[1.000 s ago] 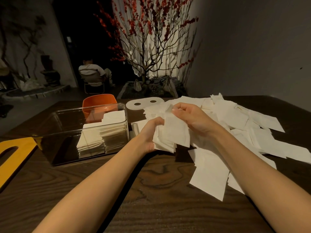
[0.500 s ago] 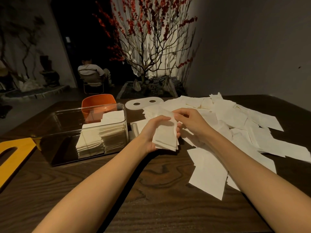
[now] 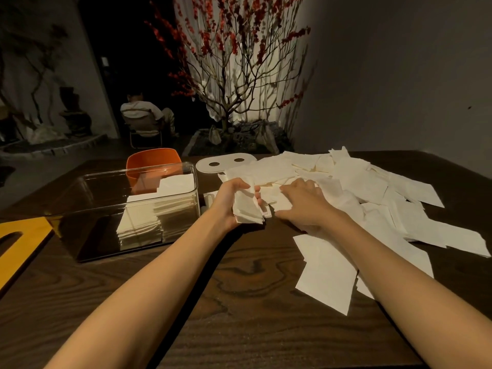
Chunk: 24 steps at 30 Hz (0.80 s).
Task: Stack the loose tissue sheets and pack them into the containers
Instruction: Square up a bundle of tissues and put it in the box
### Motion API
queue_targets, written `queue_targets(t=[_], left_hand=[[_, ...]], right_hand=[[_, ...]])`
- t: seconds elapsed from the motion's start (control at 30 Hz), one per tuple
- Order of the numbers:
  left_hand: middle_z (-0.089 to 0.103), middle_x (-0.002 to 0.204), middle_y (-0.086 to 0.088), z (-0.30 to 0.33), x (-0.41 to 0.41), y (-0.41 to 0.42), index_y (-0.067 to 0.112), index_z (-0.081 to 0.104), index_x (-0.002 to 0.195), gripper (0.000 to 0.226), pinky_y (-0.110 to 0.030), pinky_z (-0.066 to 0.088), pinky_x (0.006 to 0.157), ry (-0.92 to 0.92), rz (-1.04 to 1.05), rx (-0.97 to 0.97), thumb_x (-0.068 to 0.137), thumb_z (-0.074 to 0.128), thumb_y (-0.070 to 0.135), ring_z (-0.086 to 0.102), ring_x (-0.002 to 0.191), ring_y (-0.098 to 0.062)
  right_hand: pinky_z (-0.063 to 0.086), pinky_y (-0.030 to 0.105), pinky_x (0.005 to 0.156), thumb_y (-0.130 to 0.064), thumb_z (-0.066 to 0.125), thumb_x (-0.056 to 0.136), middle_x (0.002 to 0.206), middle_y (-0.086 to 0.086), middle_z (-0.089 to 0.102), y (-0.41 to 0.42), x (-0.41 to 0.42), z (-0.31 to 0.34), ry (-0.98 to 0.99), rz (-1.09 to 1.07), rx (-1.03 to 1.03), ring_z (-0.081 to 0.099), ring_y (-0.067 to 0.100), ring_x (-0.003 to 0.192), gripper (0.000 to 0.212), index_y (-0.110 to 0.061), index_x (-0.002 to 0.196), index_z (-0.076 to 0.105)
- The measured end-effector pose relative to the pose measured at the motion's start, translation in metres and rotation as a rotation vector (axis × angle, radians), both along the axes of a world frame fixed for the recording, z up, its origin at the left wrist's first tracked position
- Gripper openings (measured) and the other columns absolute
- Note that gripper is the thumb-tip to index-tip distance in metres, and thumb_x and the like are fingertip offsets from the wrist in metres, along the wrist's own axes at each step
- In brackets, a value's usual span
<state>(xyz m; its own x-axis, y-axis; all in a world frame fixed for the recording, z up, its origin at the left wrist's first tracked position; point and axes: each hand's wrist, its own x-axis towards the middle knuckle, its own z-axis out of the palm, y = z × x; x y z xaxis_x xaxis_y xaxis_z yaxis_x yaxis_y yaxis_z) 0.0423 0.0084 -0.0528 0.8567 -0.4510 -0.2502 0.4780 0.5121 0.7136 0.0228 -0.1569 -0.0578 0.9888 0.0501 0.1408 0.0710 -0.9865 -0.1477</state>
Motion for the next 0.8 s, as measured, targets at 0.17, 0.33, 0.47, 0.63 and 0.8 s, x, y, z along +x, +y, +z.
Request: queue_targets(t=[0.17, 0.33, 0.47, 0.63, 0.8], left_hand=[[0.049, 0.075, -0.008, -0.003, 0.006, -0.009, 0.005, 0.051, 0.092, 0.013, -0.028, 0.041, 0.071, 0.042, 0.032, 0.029, 0.085, 0.041, 0.009, 0.045, 0.066, -0.015], [0.050, 0.080, -0.010, -0.003, 0.007, -0.018, 0.003, 0.052, 0.094, 0.013, -0.026, 0.042, 0.071, 0.023, 0.083, 0.126, 0.085, 0.044, 0.008, 0.047, 0.068, -0.015], [0.048, 0.083, -0.010, 0.002, 0.006, -0.025, 0.006, 0.048, 0.088, 0.010, -0.025, 0.042, 0.068, -0.009, 0.144, 0.181, 0.089, 0.038, 0.005, 0.044, 0.067, -0.015], [0.049, 0.080, -0.008, 0.001, 0.006, -0.029, 0.007, 0.048, 0.086, 0.011, -0.024, 0.041, 0.063, -0.032, 0.187, 0.189, 0.089, 0.037, 0.005, 0.044, 0.064, -0.013], [0.047, 0.071, -0.006, -0.006, 0.006, -0.025, 0.004, 0.051, 0.086, 0.012, -0.024, 0.040, 0.064, -0.011, 0.139, 0.061, 0.085, 0.040, 0.008, 0.044, 0.060, -0.013]], right_hand=[[0.019, 0.046, 0.112, -0.044, 0.056, 0.085, 0.151, 0.011, 0.021, 0.000, -0.004, 0.002, 0.152, -0.025, -0.124, 0.017, 0.033, 0.139, 0.075, -0.019, 0.148, 0.023], [0.033, 0.043, 0.106, -0.029, 0.060, 0.087, 0.144, 0.014, 0.030, -0.001, -0.007, 0.004, 0.071, -0.073, -0.122, 0.030, 0.032, 0.133, 0.061, -0.010, 0.139, 0.035], [0.044, 0.032, 0.082, -0.020, 0.058, 0.092, 0.132, 0.012, 0.042, 0.001, -0.009, 0.002, -0.079, -0.117, -0.132, 0.046, 0.027, 0.118, 0.038, -0.009, 0.128, 0.050], [0.044, 0.033, 0.084, -0.026, 0.048, 0.098, 0.132, 0.009, 0.049, 0.000, -0.011, 0.004, -0.249, -0.144, -0.327, 0.043, 0.025, 0.120, 0.032, -0.014, 0.125, 0.061], [0.041, 0.034, 0.098, -0.029, 0.048, 0.099, 0.132, 0.007, 0.051, -0.003, -0.015, 0.011, -0.396, -0.168, -0.046, 0.044, 0.023, 0.119, 0.035, -0.010, 0.127, 0.058]])
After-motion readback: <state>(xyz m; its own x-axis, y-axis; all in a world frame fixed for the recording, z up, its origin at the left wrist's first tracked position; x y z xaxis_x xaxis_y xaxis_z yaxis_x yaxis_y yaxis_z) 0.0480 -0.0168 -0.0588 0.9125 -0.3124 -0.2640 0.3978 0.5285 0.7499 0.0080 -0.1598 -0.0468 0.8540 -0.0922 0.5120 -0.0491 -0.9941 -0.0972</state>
